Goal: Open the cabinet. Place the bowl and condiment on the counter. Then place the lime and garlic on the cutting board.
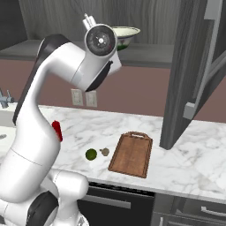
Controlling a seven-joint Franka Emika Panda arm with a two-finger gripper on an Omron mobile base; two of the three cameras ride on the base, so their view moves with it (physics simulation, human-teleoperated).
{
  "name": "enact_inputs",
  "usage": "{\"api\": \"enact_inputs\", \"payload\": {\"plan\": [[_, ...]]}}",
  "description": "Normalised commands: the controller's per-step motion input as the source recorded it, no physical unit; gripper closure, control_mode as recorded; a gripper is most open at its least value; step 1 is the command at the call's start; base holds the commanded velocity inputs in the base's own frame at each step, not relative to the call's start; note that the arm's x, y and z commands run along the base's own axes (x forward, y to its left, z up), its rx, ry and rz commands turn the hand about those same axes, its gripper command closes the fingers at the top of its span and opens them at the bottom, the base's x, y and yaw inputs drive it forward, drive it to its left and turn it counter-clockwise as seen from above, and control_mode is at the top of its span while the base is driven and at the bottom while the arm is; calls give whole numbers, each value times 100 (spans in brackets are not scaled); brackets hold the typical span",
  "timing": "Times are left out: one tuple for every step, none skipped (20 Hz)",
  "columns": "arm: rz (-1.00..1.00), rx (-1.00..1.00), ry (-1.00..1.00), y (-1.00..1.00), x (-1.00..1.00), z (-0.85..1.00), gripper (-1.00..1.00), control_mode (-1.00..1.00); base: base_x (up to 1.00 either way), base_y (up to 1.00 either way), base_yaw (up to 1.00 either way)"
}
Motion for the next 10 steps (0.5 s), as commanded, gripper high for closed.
{"api": "enact_inputs", "payload": {"plan": [[0,0,-1,0,23,0,-100,-100,0,0,0],[0,0,0,0,21,0,-100,-100,0,0,0],[0,0,0,0,21,0,-100,-100,0,0,0],[0,0,0,0,21,0,-100,-100,0,0,0],[0,0,0,0,20,0,-100,-100,0,0,0],[0,0,0,0,24,0,-100,-100,0,0,0],[0,0,0,0,24,0,-100,-100,0,0,0],[0,0,0,0,24,0,-100,-100,0,0,0],[0,0,0,0,24,0,-100,-100,0,0,0],[0,0,0,0,24,0,-100,-100,0,0,0]]}}
